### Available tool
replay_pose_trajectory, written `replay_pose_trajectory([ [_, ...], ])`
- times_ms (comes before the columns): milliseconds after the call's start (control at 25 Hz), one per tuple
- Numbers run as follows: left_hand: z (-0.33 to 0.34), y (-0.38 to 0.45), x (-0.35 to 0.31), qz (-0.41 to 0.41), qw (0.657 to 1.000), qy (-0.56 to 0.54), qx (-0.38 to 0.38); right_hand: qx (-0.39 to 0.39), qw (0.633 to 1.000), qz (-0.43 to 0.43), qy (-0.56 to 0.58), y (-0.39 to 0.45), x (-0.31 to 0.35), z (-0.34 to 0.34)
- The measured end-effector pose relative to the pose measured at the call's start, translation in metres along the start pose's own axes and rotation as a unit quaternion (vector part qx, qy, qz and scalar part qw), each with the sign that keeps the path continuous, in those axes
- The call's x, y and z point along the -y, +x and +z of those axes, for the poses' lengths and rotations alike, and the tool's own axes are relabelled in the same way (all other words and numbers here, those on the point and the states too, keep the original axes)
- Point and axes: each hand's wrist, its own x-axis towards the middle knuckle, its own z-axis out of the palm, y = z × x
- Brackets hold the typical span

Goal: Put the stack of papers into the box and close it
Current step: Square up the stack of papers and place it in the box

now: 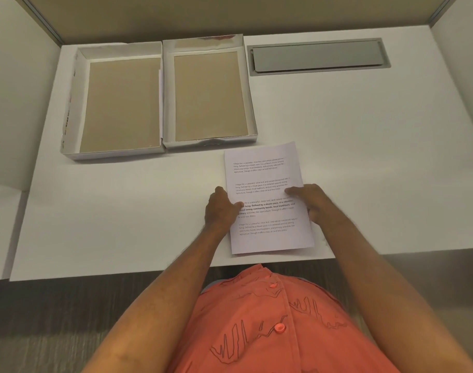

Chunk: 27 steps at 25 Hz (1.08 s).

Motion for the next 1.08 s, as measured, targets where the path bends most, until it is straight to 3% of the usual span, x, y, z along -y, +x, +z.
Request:
replay_pose_trajectory([
  [200,-0.001,0.001,0.0,0.002,1.0,-0.007,0.003,-0.006,1.0,0.009,-0.012,-0.003,0.0,-0.004],
  [320,-0.001,0.0,0.002,0.004,1.0,-0.017,0.002,-0.055,0.992,-0.065,-0.093,-0.004,-0.009,0.005],
  [520,-0.001,0.002,0.006,0.004,0.998,-0.059,-0.001,-0.099,0.944,-0.188,-0.252,-0.029,-0.014,0.019],
  [600,-0.004,0.003,0.009,-0.025,0.987,-0.16,0.012,-0.104,0.928,-0.234,-0.27,-0.041,-0.007,0.02],
  [680,-0.015,0.0,0.008,-0.055,0.929,-0.36,0.07,-0.075,0.923,-0.286,-0.248,-0.054,0.002,0.017],
  [760,-0.033,-0.005,0.003,-0.007,0.851,-0.509,0.126,-0.02,0.93,-0.317,-0.184,-0.068,0.011,0.012],
  [840,-0.055,-0.01,-0.006,0.077,0.819,-0.551,0.141,0.016,0.935,-0.334,-0.12,-0.079,0.021,0.011],
  [1080,-0.109,-0.024,-0.029,0.241,0.825,-0.498,0.114,0.007,0.926,-0.376,0.02,-0.082,0.04,0.017],
])
